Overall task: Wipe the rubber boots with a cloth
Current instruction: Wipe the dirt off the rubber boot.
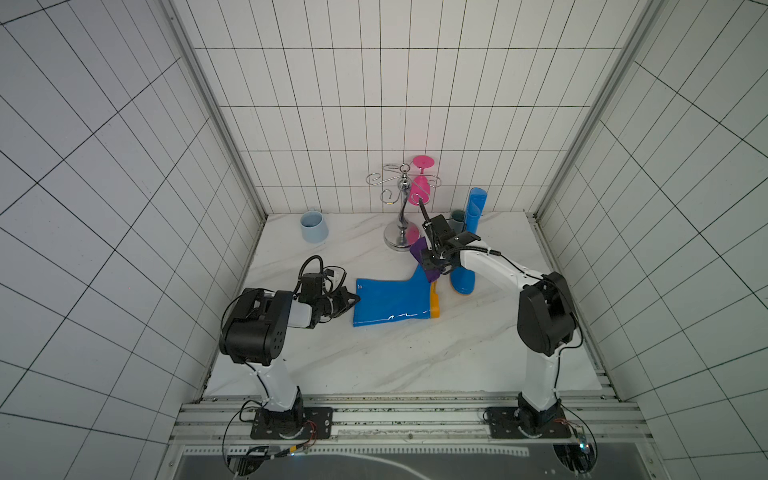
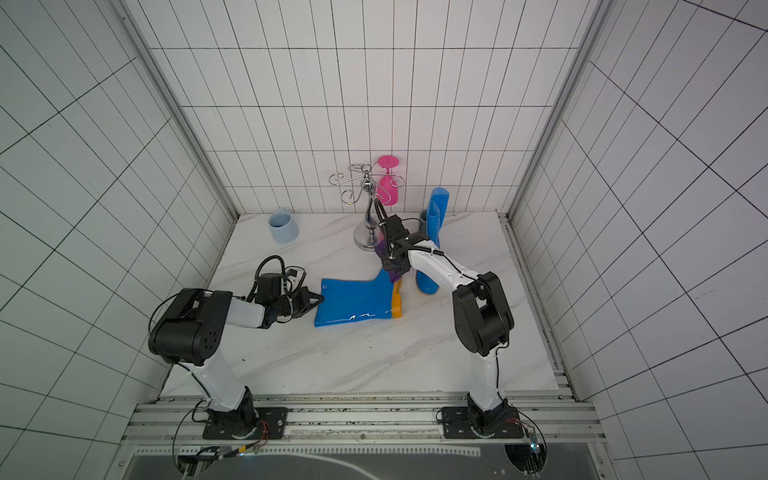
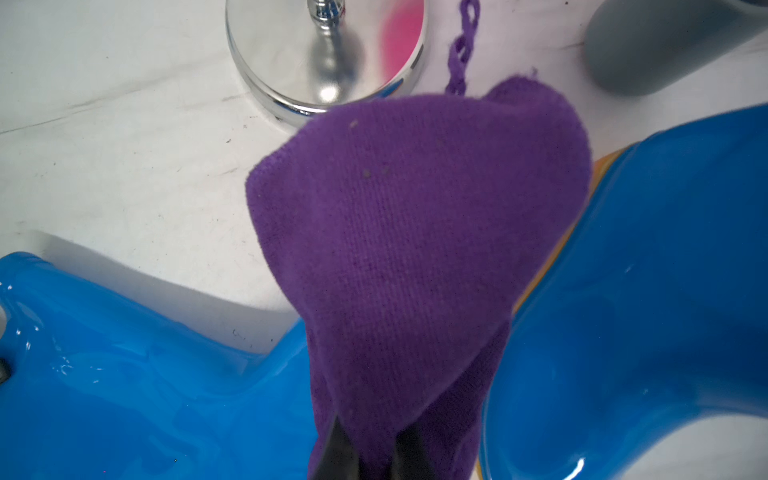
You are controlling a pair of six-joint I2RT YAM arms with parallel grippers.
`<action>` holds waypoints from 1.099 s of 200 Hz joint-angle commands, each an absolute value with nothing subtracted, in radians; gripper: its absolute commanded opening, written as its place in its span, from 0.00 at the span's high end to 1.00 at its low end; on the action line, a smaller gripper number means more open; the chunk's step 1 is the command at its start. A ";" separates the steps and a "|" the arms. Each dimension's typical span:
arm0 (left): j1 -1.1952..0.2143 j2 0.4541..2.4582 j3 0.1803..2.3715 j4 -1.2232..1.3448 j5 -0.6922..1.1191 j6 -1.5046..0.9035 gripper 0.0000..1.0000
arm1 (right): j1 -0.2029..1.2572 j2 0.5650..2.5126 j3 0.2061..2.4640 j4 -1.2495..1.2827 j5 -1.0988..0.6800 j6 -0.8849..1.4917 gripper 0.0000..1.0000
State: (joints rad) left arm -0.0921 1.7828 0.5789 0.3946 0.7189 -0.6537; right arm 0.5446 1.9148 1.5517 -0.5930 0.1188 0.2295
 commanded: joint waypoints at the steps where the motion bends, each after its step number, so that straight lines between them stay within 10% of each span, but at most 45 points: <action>1: -0.100 1.793 0.584 0.372 0.706 -0.640 1.00 | 0.592 1.873 1.405 -0.575 0.095 0.271 1.00; 130: -0.098 1.787 0.582 0.373 0.707 -0.639 1.00 | 0.825 1.660 1.033 -0.586 0.080 0.449 1.00; 220: -0.101 1.790 0.581 0.380 0.715 -0.638 1.00 | 0.594 1.932 1.665 -0.700 0.176 0.212 1.00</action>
